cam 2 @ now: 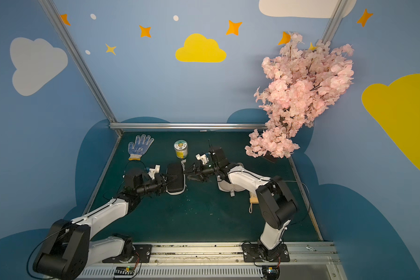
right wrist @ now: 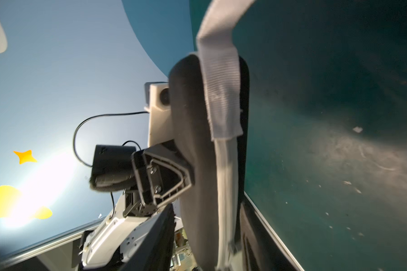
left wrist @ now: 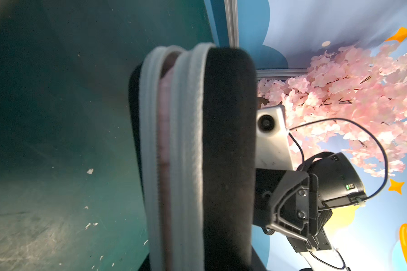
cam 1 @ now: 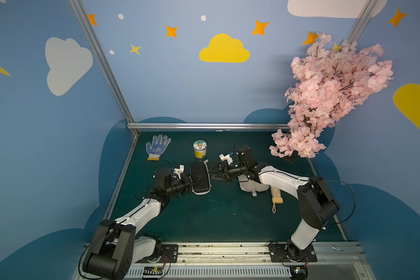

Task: Put umbrellas into zippered umbrella sleeves
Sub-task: Pick up the umbrella sleeve at the center of the board, then zip the zipper on the umbrella sleeve.

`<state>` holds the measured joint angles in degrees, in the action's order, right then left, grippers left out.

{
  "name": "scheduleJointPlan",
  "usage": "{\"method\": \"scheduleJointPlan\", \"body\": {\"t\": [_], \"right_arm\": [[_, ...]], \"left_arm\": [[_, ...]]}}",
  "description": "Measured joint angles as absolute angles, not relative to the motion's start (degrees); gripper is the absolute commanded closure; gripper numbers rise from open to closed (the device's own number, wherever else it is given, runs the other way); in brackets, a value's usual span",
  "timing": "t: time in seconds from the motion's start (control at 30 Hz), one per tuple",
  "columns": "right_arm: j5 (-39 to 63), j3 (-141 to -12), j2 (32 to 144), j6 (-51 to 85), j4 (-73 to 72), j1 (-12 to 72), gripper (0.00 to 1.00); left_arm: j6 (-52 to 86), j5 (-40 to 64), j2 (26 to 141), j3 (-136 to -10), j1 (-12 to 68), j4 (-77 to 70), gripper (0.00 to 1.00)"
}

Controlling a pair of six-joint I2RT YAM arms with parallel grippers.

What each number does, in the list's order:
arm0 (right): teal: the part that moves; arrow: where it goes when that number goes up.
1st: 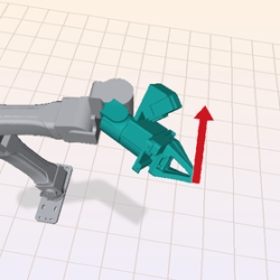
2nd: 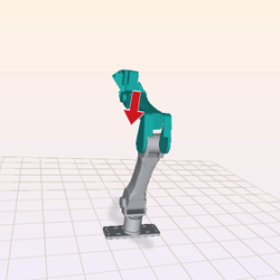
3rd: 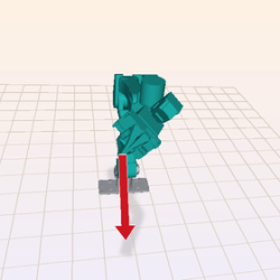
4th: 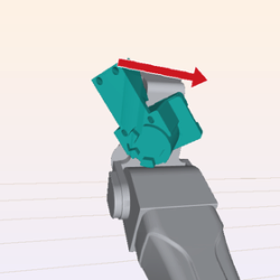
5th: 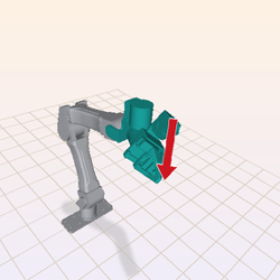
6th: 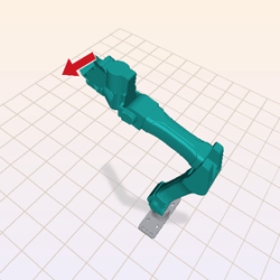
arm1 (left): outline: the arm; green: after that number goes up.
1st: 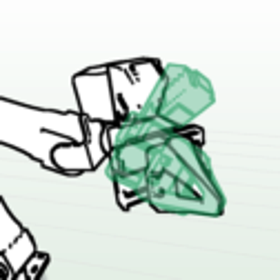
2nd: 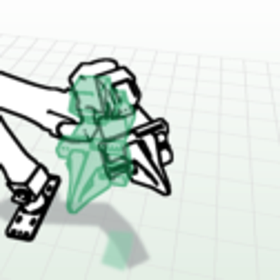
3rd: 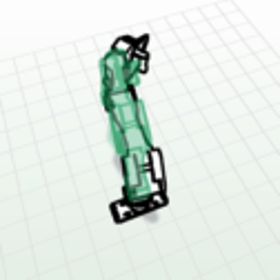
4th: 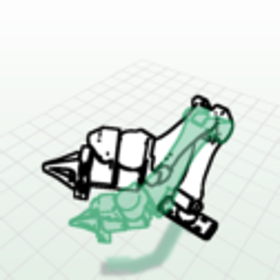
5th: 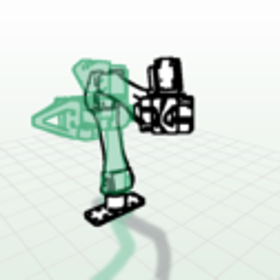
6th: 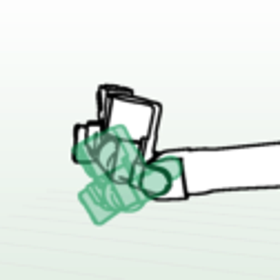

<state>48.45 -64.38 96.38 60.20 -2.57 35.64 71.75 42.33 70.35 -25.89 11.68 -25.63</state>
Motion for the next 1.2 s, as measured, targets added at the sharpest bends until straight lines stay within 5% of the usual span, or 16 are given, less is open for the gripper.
{"method": "scheduleJointPlan", "body": {"t": [0.27,0.63,1.2], "right_arm": [[44.75,-59.9,81.17,33.71,8.82,33.43,0.72],[40.71,-51.79,73.17,7.55,4.95,41.63,0.6],[38.63,-58.54,79.5,0.16,4.1,45.52,0.64]], "left_arm": [[72.88,54.22,73.49,-35.46,9.96,-25.36,0.71],[66.39,65.95,76.82,-43.09,10.24,-18.09,0.73],[61.14,65.91,75.57,-44.34,10.74,-12.64,0.74]]}}
